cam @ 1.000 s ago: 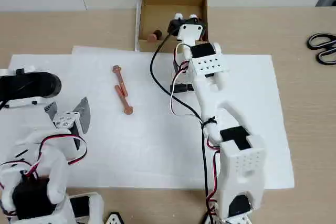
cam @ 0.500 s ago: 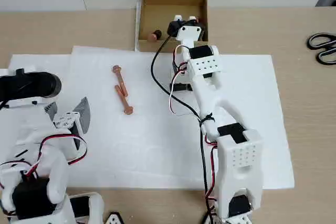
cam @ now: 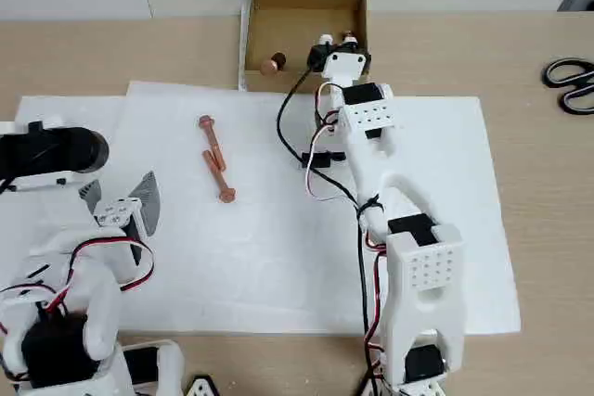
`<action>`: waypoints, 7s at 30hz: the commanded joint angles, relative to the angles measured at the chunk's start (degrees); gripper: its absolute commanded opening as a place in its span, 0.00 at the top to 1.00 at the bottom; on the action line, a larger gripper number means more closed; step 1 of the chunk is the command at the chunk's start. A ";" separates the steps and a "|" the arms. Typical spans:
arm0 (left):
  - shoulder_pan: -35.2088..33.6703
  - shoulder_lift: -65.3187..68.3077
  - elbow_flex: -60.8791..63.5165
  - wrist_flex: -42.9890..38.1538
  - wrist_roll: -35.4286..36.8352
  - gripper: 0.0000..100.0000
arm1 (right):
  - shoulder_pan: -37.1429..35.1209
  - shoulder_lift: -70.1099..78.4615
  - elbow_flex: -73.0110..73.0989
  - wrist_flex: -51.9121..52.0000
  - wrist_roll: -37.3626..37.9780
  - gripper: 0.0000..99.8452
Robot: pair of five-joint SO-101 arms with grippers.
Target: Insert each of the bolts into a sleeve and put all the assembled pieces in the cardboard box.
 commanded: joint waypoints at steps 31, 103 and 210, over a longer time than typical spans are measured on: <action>-0.26 -0.53 -0.84 0.26 -0.26 0.78 | 2.86 -18.59 -1.76 21.58 10.55 0.99; 11.34 81.41 -45.58 -3.34 1.93 0.78 | 1.89 -22.46 -1.76 28.35 13.98 1.00; 30.24 23.82 -15.34 -23.12 18.46 0.99 | -10.15 -107.21 80.35 -21.14 3.69 1.00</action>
